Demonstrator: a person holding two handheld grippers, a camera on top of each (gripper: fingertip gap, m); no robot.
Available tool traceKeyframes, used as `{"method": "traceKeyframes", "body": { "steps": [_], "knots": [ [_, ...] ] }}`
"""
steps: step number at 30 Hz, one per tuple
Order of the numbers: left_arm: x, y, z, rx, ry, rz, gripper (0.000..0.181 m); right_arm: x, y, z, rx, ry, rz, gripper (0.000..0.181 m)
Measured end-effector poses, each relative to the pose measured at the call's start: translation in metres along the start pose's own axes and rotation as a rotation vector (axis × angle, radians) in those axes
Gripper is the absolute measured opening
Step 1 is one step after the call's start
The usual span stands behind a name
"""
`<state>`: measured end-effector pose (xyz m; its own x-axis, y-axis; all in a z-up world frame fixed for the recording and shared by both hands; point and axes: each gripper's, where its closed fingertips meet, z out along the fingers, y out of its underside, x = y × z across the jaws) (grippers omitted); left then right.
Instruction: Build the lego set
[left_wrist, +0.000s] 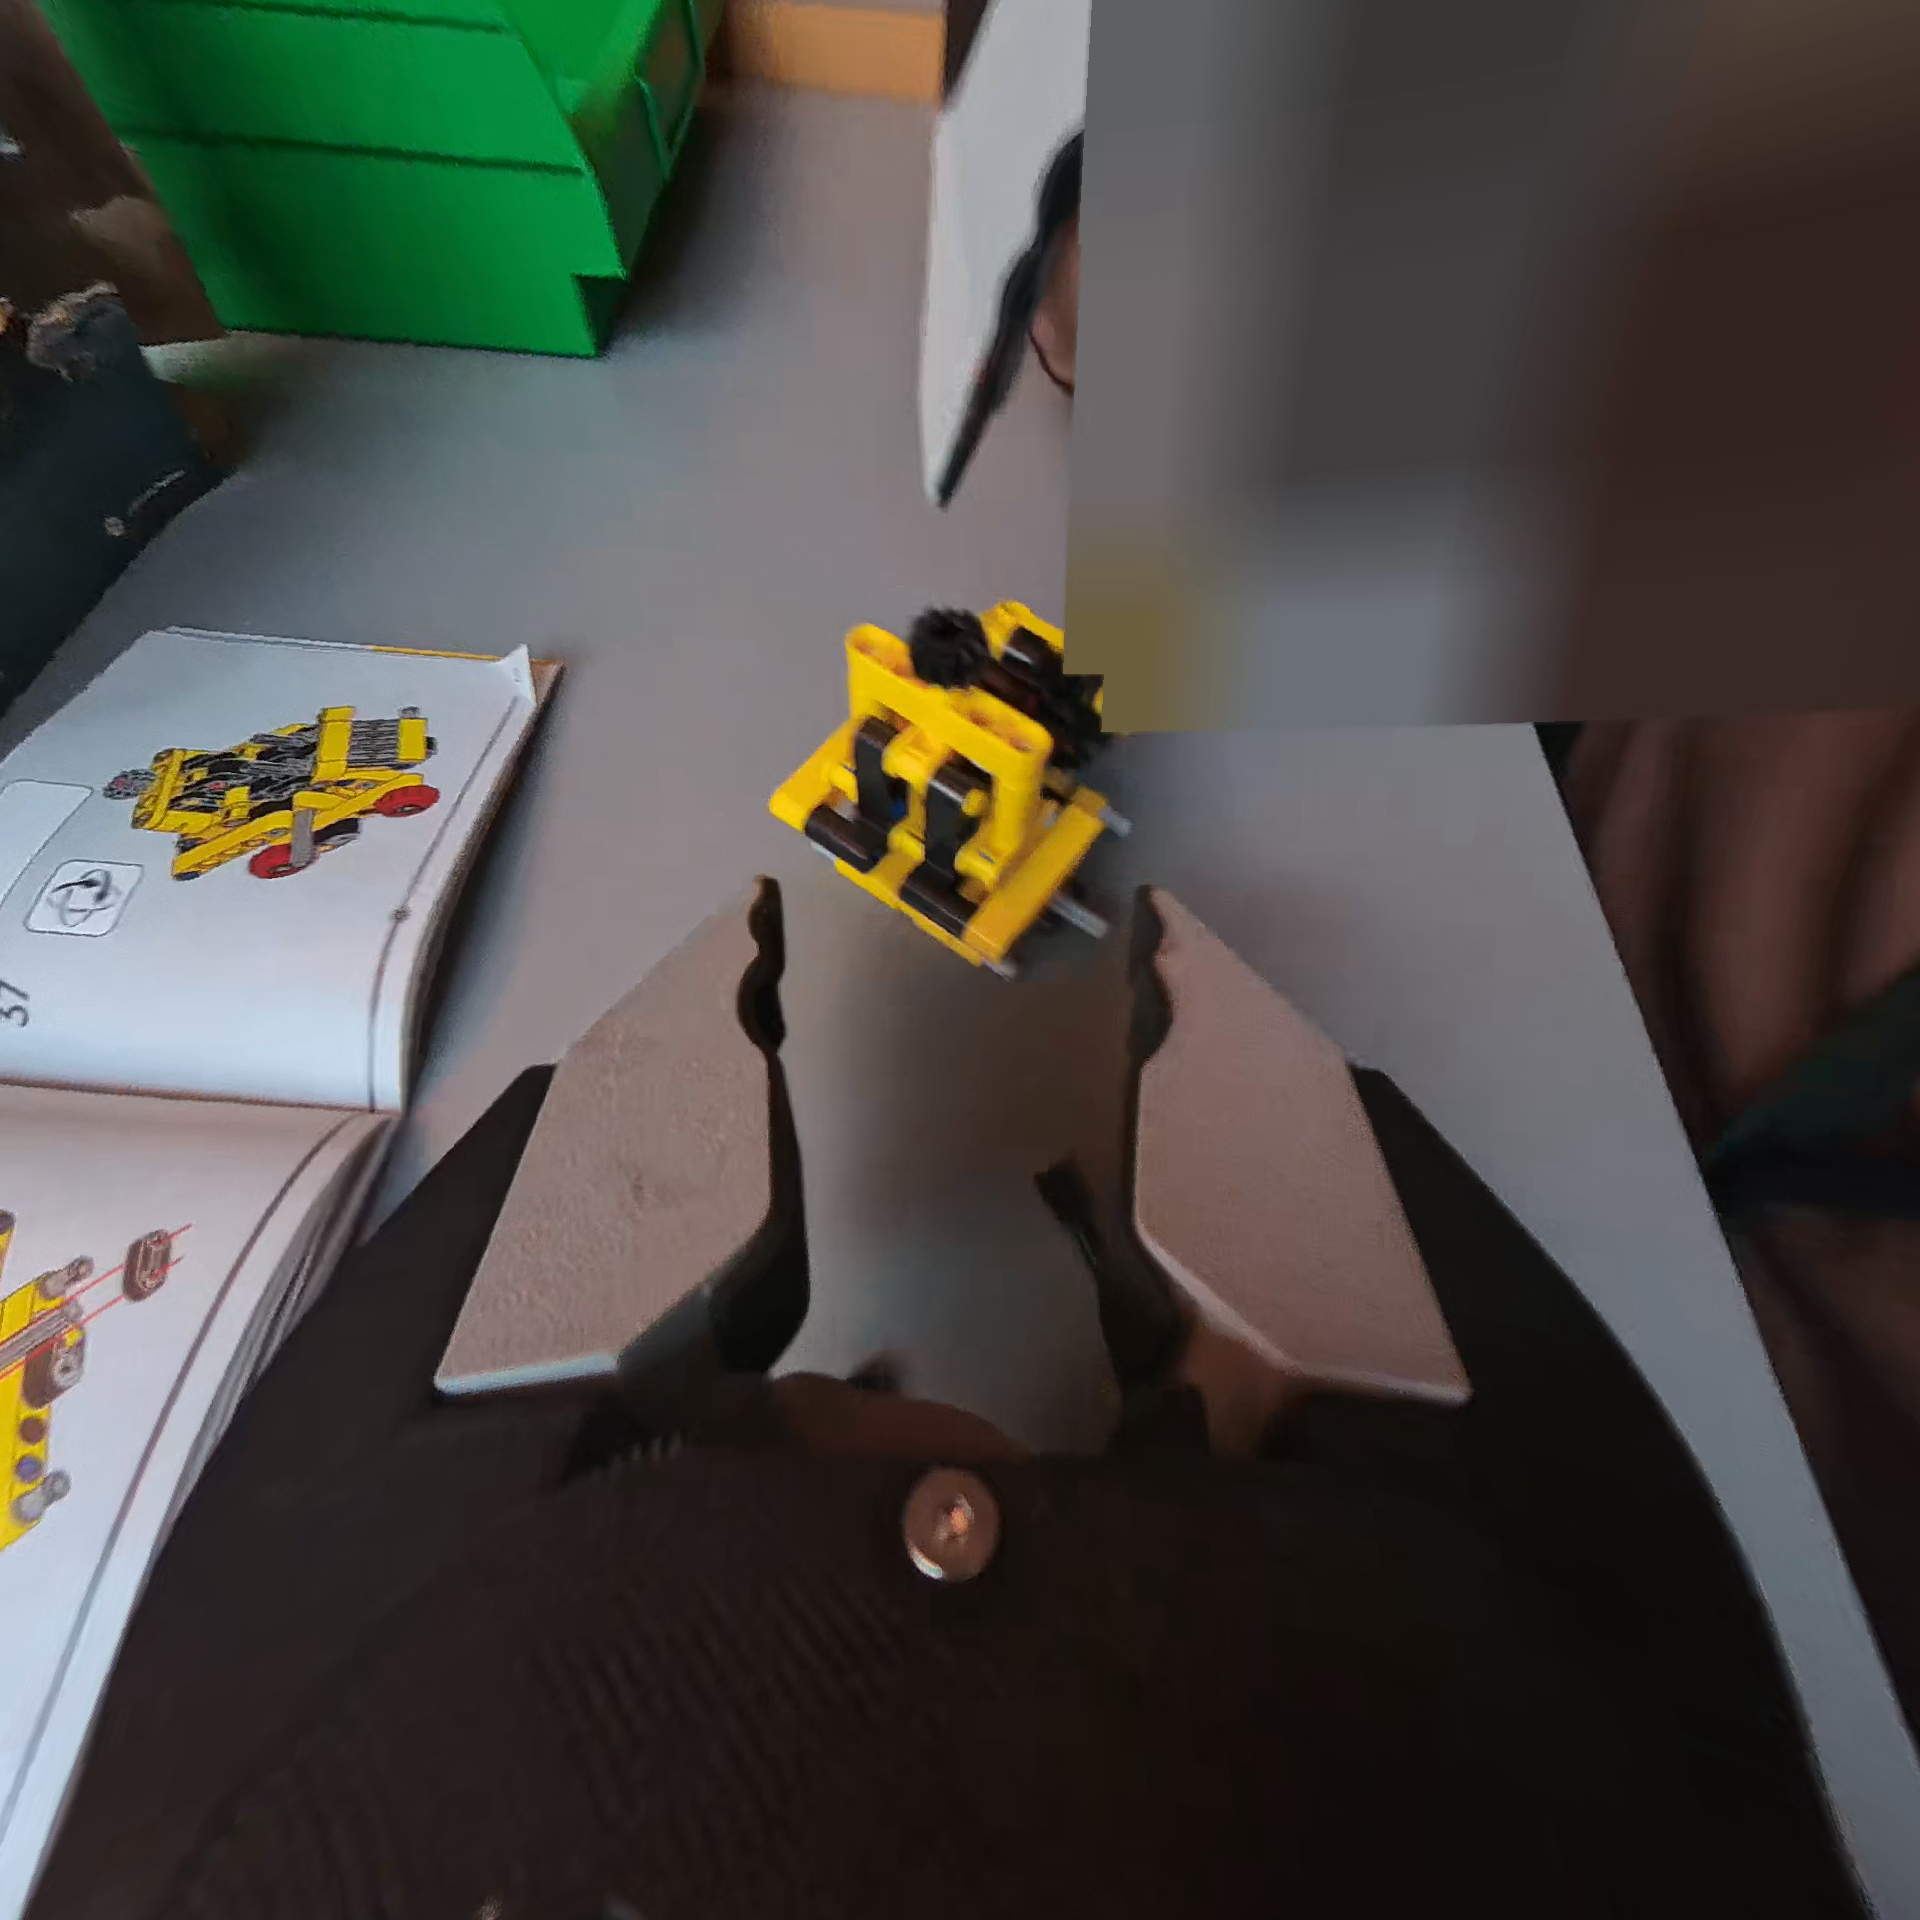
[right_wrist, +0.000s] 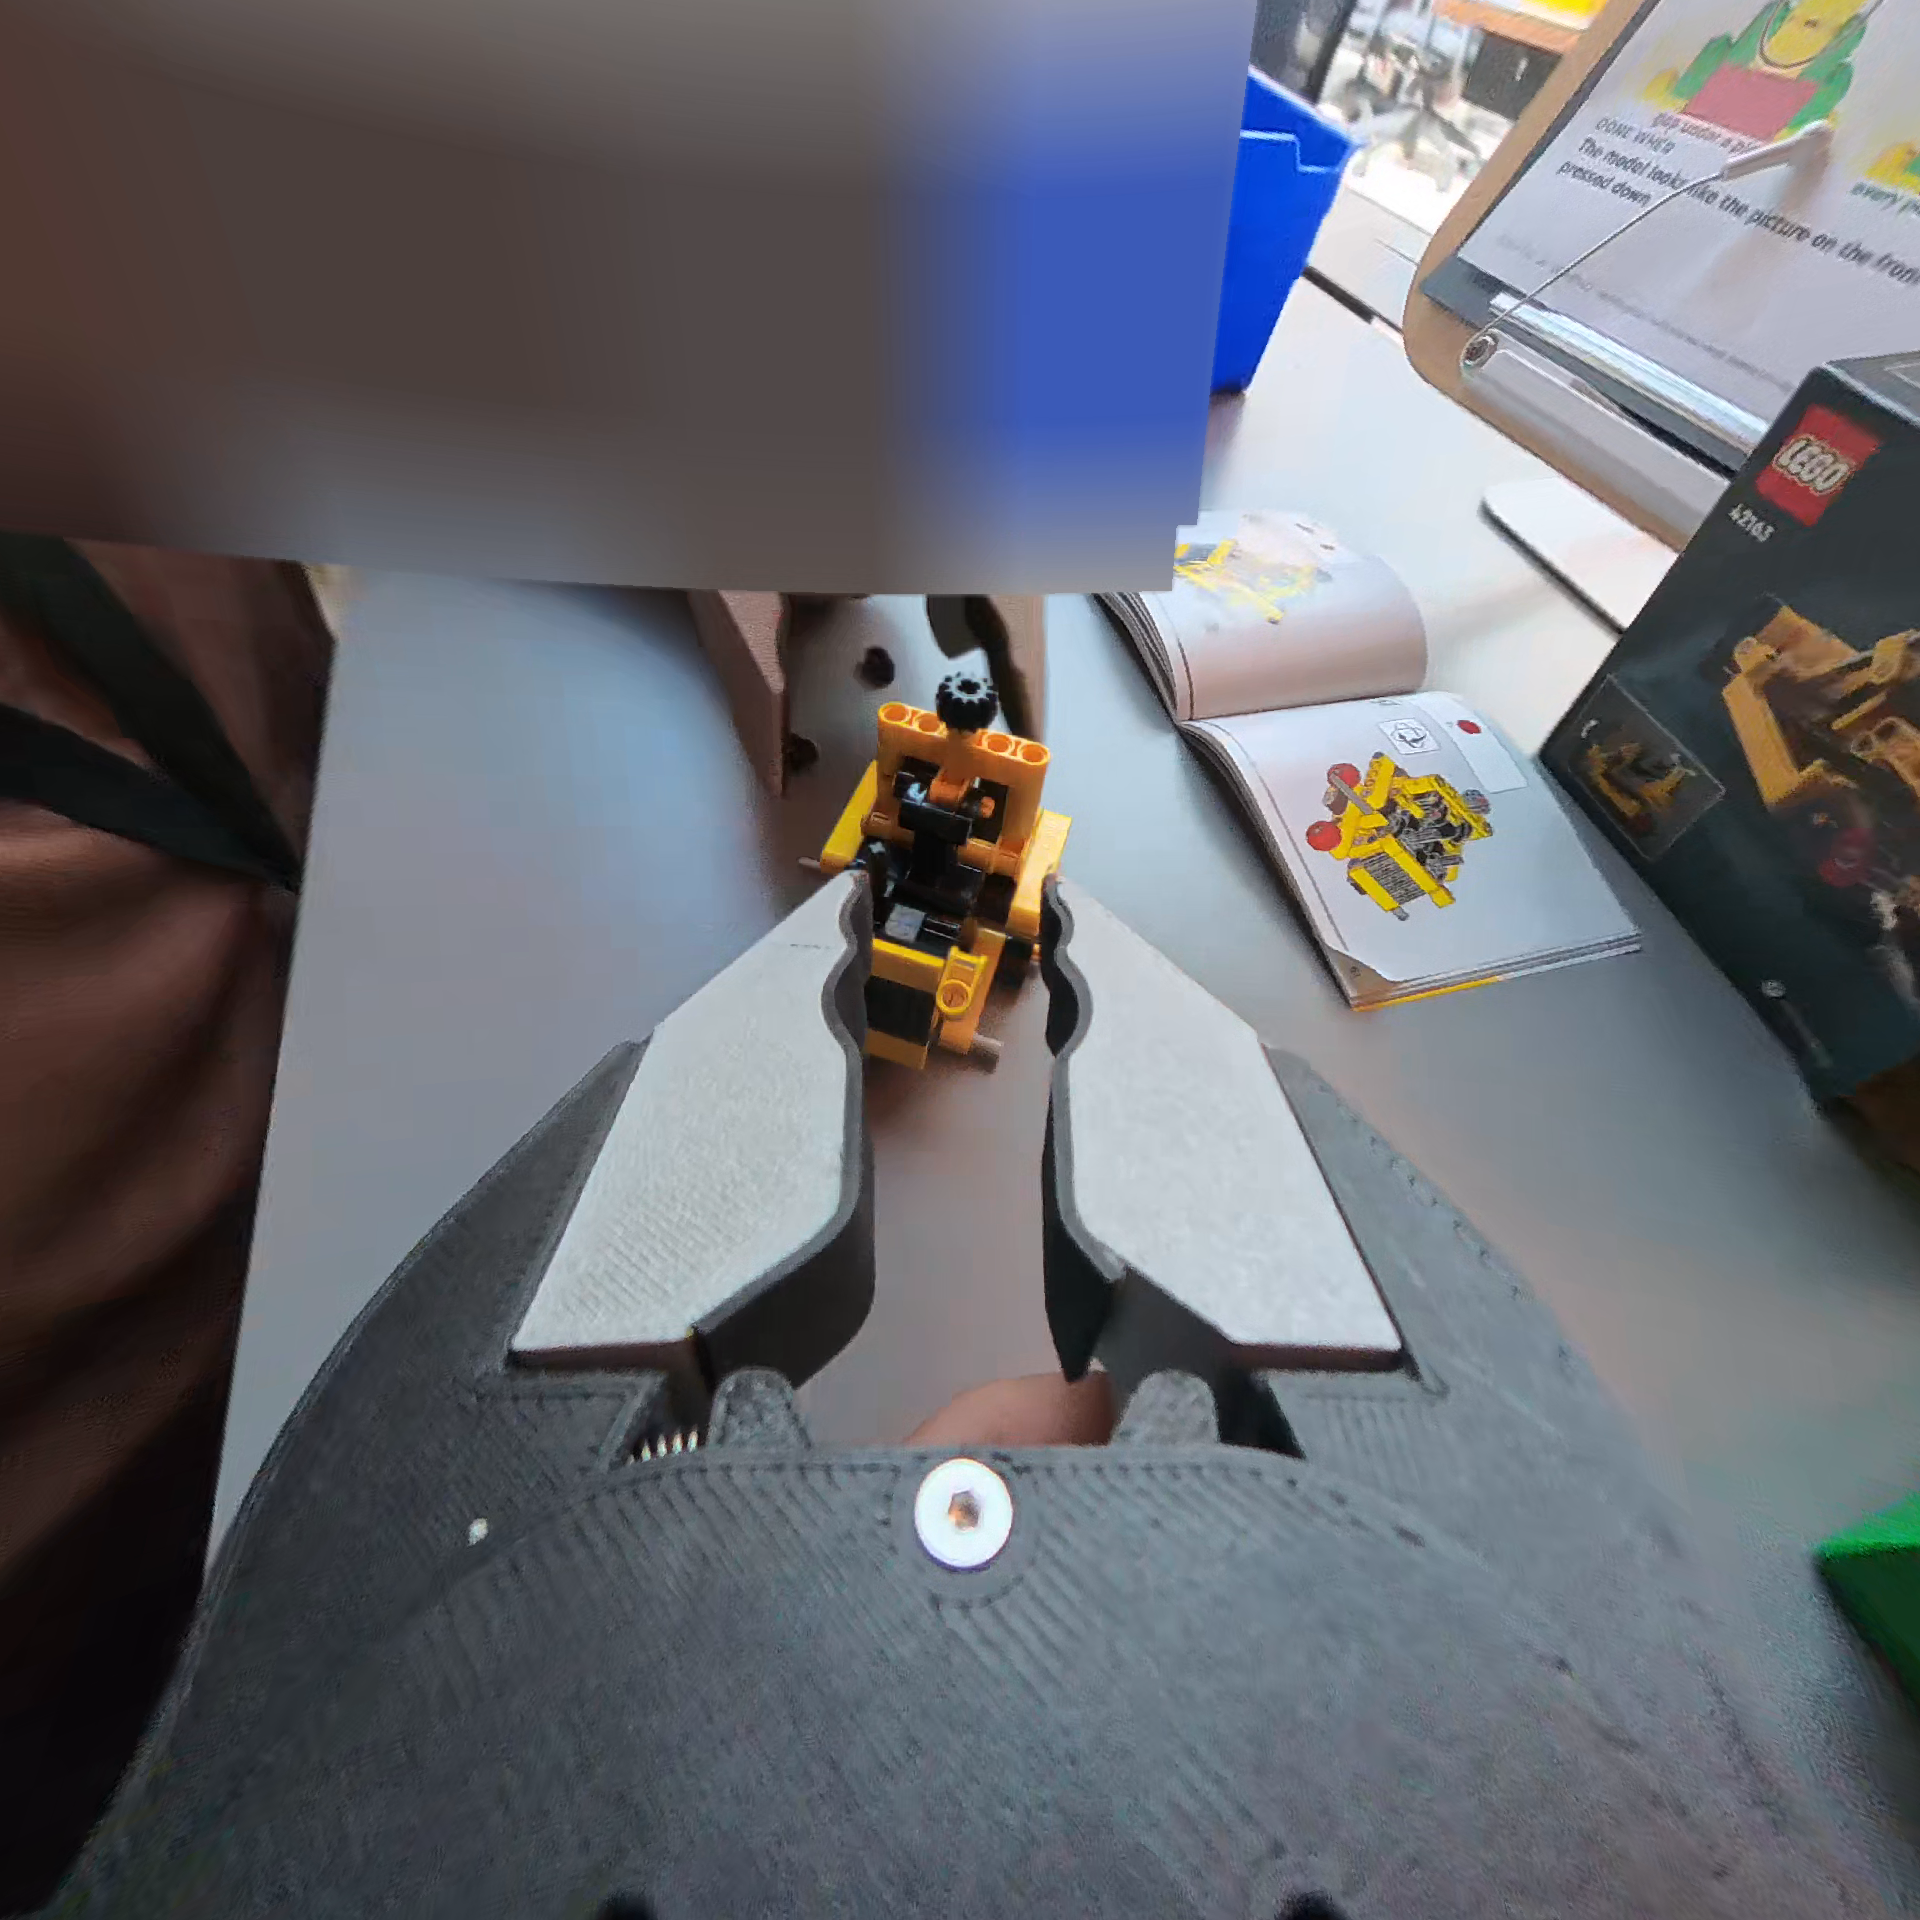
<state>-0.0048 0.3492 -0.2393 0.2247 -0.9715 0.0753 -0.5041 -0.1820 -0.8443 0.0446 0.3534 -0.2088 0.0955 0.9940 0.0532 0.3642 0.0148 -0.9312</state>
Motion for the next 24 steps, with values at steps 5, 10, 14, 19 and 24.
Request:
{"method": "traceKeyframes", "body": {
  "steps": [5,10,14,19,24],
  "knots": [
    [-0.013,-0.008,0.018,-0.022,0.058,-0.115,0.069,-0.002,0.001,-0.004,0.038,-0.108,0.122,0.039],
    [-0.005,-0.007,0.023,-0.042,0.119,-0.119,0.058,-0.008,0.01,-0.001,-0.016,-0.103,0.144,0.036],
    [-0.001,-0.011,0.021,-0.008,0.056,-0.001,0.058,-0.012,0.016,0.003,-0.066,-0.119,0.168,0.034],
    [0.002,-0.016,0.016,0.043,-0.047,0.143,0.058,-0.013,0.009,0.0,-0.017,-0.163,0.242,0.029],
    [0.01,-0.021,0.011,0.091,-0.164,0.326,0.058,-0.015,0.008,0.002,-0.012,-0.19,0.272,0.023]
  ]
}}
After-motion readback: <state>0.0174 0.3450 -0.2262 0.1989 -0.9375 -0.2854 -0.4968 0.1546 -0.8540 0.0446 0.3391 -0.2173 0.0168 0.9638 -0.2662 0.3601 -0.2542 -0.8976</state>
